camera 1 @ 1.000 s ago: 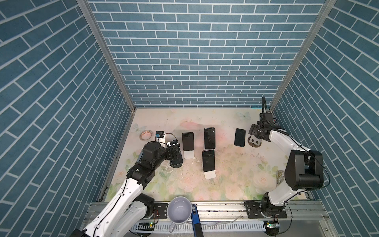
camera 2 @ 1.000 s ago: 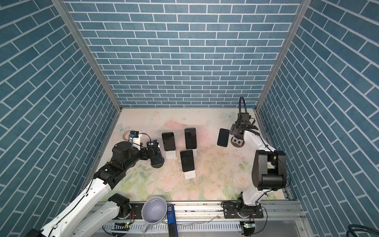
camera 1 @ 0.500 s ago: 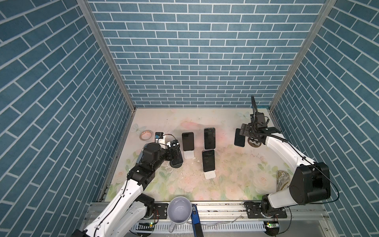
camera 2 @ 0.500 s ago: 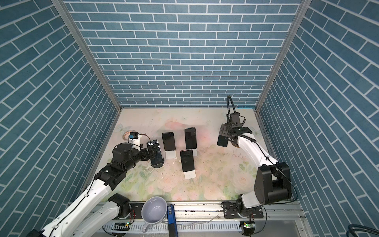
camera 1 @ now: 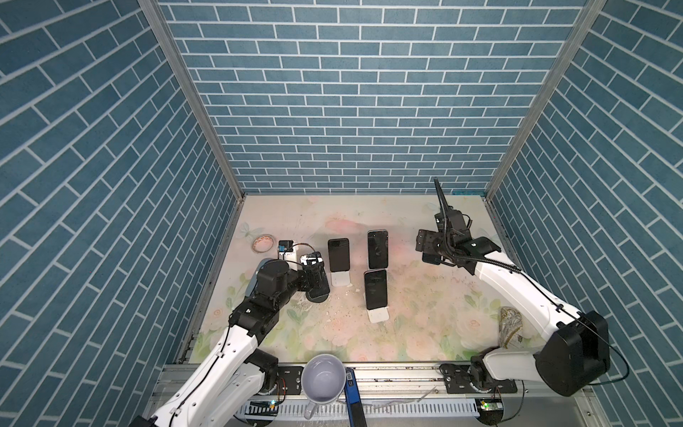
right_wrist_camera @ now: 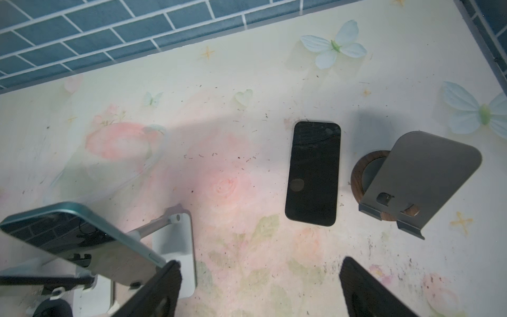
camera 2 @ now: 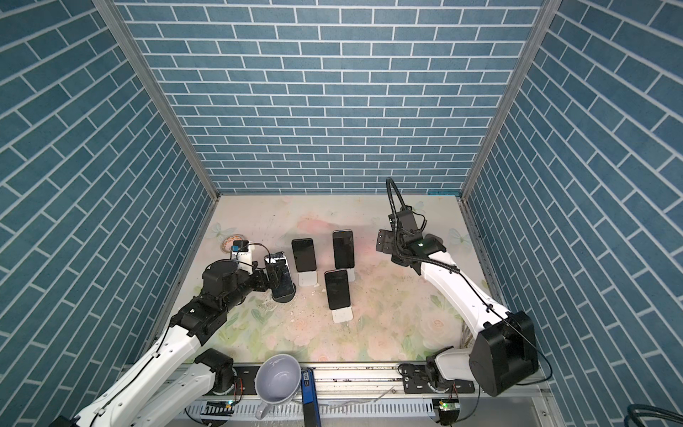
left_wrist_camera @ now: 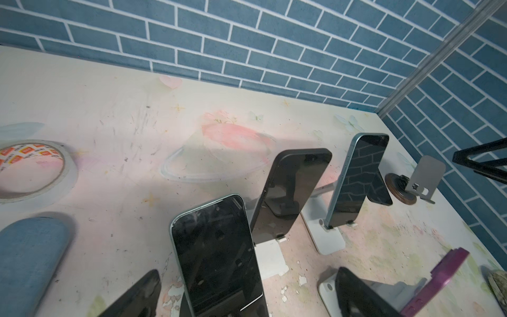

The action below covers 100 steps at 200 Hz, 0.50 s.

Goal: Remove the phone from the phone stand
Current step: 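Open the right gripper off the stand and raise it away, then reach the right gripper to the purple-cased phone and grasp its top edge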

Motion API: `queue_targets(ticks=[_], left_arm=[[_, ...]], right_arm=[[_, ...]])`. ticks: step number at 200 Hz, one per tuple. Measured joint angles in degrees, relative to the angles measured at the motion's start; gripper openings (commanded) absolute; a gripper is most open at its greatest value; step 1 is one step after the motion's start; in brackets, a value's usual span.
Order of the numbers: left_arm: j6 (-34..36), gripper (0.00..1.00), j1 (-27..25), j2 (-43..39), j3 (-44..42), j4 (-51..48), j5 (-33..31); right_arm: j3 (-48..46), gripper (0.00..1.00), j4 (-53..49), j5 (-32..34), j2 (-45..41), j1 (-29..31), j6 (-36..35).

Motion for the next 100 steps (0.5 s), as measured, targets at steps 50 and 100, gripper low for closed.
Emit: queue_targets(ticks=[50,100], left_arm=[[0.22,1.0,-1.42,3.56,1.9,-1.29,6.64],[0.48,1.0,-5.62,0.85,2.14,-2.84,6.6]], right_arm=[[-4.44,0.99,-1.66,-1.22,-7.61,5.86,-0.24],[-8.41,0.99,-0.9,-0.72,-14.36,15.15,-0.24]])
